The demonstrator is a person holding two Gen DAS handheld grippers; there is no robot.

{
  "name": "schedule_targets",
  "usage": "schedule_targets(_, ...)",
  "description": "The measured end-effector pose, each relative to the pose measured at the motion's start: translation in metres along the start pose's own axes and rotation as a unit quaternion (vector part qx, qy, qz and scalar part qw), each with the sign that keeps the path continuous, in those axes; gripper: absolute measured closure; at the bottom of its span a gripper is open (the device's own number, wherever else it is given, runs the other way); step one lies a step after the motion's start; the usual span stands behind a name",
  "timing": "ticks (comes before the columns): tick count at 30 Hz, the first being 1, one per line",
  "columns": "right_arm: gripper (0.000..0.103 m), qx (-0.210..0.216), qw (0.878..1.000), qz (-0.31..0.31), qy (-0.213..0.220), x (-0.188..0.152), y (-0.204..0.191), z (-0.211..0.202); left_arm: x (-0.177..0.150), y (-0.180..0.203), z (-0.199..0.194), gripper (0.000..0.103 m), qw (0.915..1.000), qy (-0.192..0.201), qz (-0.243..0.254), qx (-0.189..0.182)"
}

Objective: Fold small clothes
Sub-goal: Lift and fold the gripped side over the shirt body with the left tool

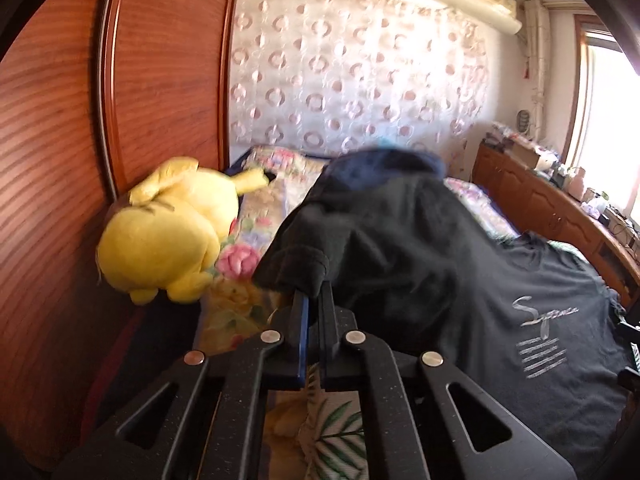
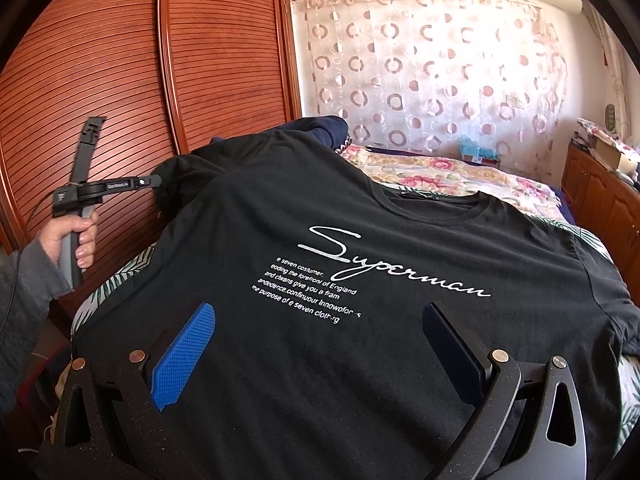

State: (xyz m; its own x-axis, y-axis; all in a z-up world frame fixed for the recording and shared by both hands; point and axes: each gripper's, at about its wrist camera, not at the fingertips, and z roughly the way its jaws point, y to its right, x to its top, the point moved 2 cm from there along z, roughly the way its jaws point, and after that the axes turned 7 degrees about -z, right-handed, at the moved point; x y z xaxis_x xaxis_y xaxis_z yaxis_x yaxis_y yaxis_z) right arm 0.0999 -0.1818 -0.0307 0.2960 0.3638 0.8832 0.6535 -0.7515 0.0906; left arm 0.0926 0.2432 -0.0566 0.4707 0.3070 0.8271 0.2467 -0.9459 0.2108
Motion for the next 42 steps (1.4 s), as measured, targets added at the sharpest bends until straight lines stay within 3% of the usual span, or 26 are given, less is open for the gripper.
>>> schedule_targets(4, 0.000, -0.004, 1.000, 0.009, 0.000, 0.000, 0.004, -0.001, 0.018, 0.020, -0.024, 0.099, 0.9992, 0.034, 0.005, -0.019)
schedule_targets(9, 0.000, -0.011, 1.000, 0.015, 0.004, -0.002, 0.006, -0.004, 0.035, 0.058, -0.043, 0.099, 0.9966, 0.048, 0.034, -0.058)
schedule_targets(15, 0.000, -0.026, 0.999, 0.030, 0.015, 0.000, 0.013, -0.010, 0.040, 0.124, -0.040, 0.099, 0.9896, 0.022, 0.077, -0.119)
schedule_targets(20, 0.000, -0.039, 0.998, 0.045, 0.021, -0.004, 0.018, -0.015, 0.020, 0.177, -0.030, 0.098, 0.9822, -0.010, 0.132, -0.133)
schedule_targets(22, 0.000, -0.042, 0.998, 0.047, 0.020, -0.007, 0.016, -0.015, 0.014, 0.184, -0.029, 0.094, 0.9812, -0.020, 0.138, -0.133)
schedule_targets(26, 0.001, -0.042, 0.998, 0.040, 0.011, -0.009, 0.008, -0.010, 0.009, 0.180, -0.029, 0.068, 0.9820, -0.024, 0.141, -0.123)
schedule_targets(30, 0.005, -0.029, 0.999, 0.035, 0.000, -0.003, 0.003, 0.000, 0.011, 0.160, -0.033, 0.058, 0.9829, -0.023, 0.131, -0.127)
schedule_targets(34, 0.010, -0.011, 1.000, 0.013, -0.009, 0.012, -0.007, 0.015, 0.012, 0.144, -0.039, 0.025, 0.9851, -0.014, 0.122, -0.120)
schedule_targets(42, 0.027, 0.056, 0.998, -0.027, -0.013, 0.057, -0.037, 0.069, 0.011, 0.114, -0.044, 0.021, 0.9919, 0.001, 0.091, -0.088)
